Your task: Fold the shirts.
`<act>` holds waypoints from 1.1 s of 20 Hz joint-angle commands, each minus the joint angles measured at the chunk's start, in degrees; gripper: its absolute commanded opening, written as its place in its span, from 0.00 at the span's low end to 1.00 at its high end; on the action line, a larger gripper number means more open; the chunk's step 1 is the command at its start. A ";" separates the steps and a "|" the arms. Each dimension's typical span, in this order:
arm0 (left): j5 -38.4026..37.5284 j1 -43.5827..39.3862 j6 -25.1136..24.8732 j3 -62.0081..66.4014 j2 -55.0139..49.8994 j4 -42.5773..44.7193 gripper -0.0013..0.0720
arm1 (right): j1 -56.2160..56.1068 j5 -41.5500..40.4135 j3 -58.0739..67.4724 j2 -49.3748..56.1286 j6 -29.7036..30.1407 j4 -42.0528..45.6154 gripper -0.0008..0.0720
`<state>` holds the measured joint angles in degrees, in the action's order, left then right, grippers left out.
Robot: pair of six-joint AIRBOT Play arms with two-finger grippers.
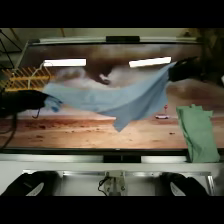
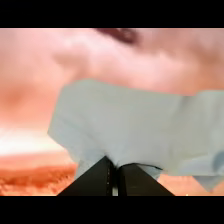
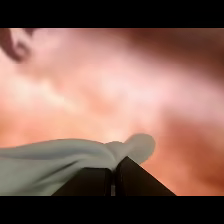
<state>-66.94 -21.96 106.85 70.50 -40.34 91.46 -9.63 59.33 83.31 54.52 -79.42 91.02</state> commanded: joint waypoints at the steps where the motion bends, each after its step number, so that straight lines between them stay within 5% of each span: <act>1: -3.23 3.04 -1.16 13.51 5.16 5.70 0.07 | 0.15 -3.19 7.41 -12.66 -0.57 5.97 0.11; 4: -8.07 3.02 -0.33 13.81 8.28 5.66 0.07 | 0.15 -2.78 7.63 -20.57 -4.63 7.45 0.11; 8: -18.86 2.99 1.44 5.86 8.44 3.56 0.07 | 0.15 8.15 7.50 -22.93 -8.68 7.48 0.11; 13: -11.93 2.99 1.49 -15.93 8.28 -2.38 0.07 | 0.15 22.75 5.55 -14.23 -7.87 8.04 0.11; 16: 1.36 3.02 2.58 -27.06 6.56 -6.80 0.07 | 0.15 17.84 -2.40 -6.27 -8.61 8.28 0.11; 22: 17.05 3.19 3.85 -30.21 -11.98 -7.80 0.07 | 0.15 -8.66 -9.16 19.43 -19.58 5.29 0.11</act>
<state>-58.67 -18.94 110.26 42.13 -44.03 85.23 -9.47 62.83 76.18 62.98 -93.67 98.65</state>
